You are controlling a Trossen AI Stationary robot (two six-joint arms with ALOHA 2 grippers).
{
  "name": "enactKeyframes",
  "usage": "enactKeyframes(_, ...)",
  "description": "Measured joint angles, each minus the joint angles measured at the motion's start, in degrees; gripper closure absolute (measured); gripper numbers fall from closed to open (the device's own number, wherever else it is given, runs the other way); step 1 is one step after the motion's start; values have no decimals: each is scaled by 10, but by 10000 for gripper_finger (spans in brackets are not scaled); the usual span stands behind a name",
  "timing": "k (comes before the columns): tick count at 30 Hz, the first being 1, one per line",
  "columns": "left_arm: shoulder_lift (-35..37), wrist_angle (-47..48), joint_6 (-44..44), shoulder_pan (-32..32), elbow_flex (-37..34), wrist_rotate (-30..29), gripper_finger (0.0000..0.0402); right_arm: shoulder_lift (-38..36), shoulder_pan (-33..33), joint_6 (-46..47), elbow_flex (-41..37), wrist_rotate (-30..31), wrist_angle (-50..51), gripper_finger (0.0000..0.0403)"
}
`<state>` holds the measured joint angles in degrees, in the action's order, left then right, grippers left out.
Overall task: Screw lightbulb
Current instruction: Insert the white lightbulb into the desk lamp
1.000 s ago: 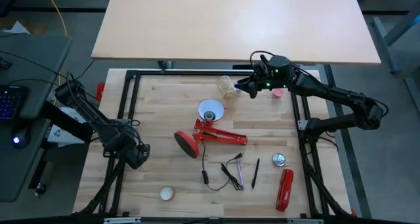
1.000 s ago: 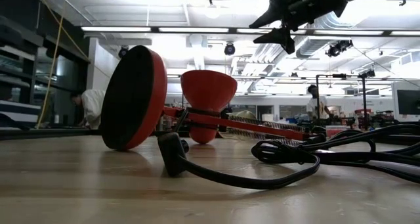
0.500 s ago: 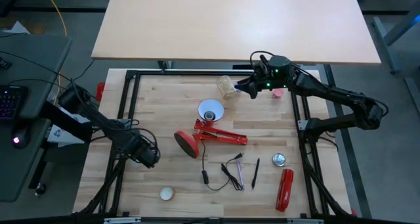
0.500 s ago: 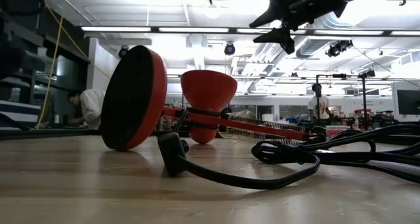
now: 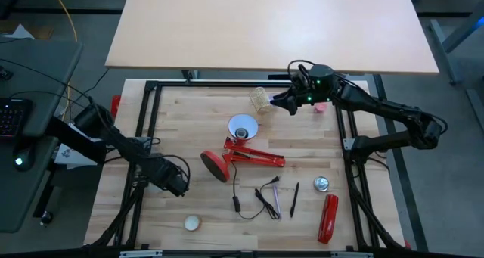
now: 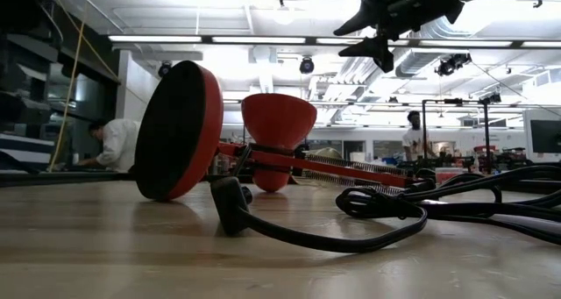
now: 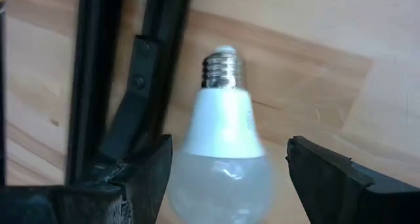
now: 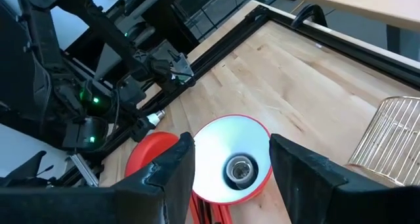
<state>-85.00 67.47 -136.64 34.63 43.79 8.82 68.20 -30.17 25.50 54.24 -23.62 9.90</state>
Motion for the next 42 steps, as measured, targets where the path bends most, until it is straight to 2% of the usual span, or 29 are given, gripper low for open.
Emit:
enactKeyframes(7,-35,-69,2,-10,0,6,122,0,0,-5,0,0,8,214)
enactKeyframes(12,-35,-75,7,-20,1,-14,123,0,1,-5,0,0,9,214)
enactKeyframes(16,-32,-74,11,-27,1,-26,147,0,2,-5,0,0,8,214)
enactKeyframes(21,0,-65,24,-28,19,-75,182,-3,2,-12,0,-3,-12,214)
enactKeyframes(25,35,-2,38,-28,53,-124,181,-12,2,-16,0,-4,-40,214)
enactKeyframes(28,68,52,77,-21,94,-198,173,-22,2,-15,0,-25,-70,214)
enactKeyframes(31,104,79,152,-14,143,-293,172,-29,2,-8,0,-82,-109,214)
enactKeyframes(34,137,78,288,-22,188,-353,172,-31,5,23,0,-159,-155,214)
enactKeyframes(38,158,75,513,-62,248,-366,172,-30,24,81,0,-236,-224,214)
enactKeyframes(42,159,47,747,-128,305,-372,172,-30,57,105,0,-230,-281,214)
